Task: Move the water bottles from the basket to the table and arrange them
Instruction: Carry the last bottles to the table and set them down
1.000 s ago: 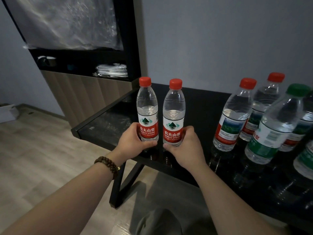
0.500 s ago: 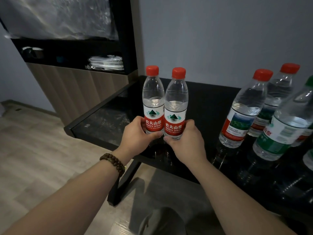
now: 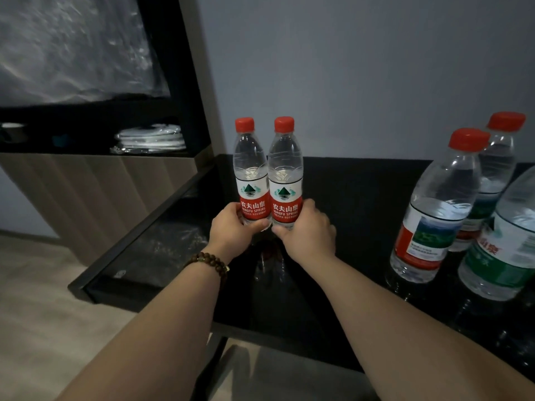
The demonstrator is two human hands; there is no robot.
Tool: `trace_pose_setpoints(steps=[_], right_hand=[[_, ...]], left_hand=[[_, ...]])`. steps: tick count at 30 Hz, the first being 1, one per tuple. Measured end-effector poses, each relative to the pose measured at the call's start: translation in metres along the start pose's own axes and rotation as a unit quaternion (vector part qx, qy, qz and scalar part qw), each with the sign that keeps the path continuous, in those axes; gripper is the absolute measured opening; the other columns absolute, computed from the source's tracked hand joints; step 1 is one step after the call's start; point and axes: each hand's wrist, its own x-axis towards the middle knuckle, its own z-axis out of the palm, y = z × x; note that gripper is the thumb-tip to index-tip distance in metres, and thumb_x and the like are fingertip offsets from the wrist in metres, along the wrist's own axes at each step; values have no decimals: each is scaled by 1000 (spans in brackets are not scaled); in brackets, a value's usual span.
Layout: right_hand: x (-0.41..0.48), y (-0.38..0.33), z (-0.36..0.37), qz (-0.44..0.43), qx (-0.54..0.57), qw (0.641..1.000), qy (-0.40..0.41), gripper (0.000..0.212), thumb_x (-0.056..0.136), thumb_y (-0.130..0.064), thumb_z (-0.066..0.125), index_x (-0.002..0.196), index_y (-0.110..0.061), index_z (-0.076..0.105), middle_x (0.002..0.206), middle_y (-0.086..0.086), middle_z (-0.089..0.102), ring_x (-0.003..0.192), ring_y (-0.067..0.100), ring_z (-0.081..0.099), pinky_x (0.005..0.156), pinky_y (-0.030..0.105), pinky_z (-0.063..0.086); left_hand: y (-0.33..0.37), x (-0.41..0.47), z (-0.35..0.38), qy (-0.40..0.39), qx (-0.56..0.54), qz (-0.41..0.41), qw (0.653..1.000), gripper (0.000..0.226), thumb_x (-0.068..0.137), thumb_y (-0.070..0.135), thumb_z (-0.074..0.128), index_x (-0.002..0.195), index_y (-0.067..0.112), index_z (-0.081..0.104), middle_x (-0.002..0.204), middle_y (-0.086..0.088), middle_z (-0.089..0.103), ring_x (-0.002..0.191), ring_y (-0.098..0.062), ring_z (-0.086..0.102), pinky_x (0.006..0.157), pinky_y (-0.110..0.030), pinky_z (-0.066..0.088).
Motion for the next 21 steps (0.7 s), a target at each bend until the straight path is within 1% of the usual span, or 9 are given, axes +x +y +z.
trace_pose_setpoints(steps=[2,6,8,12,17,21], right_hand=[[14,-5,6,11,-3,1000,-1,71,78,-48,83,134,-22,49,132,0,62,126,23,57,107,46,44],[44,-12,17,29,-18,999,-1,71,79,-51,82,135,-22,50,131,0,62,125,23,57,107,45,42],[60,-14,24,35,-21,999,-2,71,79,-53,81,136,-23,50,131,-1,63,125,23,58,106,46,42],[90,-16,36,33,-24,999,3,72,79,-54,80,136,-24,49,132,-2,63,125,22,59,105,46,42],[124,-17,47,30,-19,999,0,72,80,-54,79,138,-24,48,133,-1,63,125,23,60,106,48,46],[153,-19,58,22,-24,999,6,71,80,-55,79,136,-24,48,131,-1,63,122,23,62,102,48,50]], left_hand=[[-2,15,2,-2,-10,-3,1000,65,79,37,87,134,18,58,123,5,69,106,-11,65,90,-30,53],[-3,47,10,6,-16,4,1000,63,82,36,86,135,17,57,123,5,68,101,-8,61,89,-28,50],[-5,63,15,10,-9,10,1000,63,82,37,85,135,17,57,123,4,68,102,-9,61,91,-30,51],[-8,100,26,25,12,8,1000,68,81,46,84,137,21,55,125,5,68,111,-14,65,97,-40,55],[-10,143,37,28,50,0,998,69,77,62,79,133,32,54,117,13,68,102,-10,66,93,-45,57],[-11,176,43,15,59,3,998,67,79,61,78,133,31,54,116,14,66,101,-9,64,90,-40,56]])
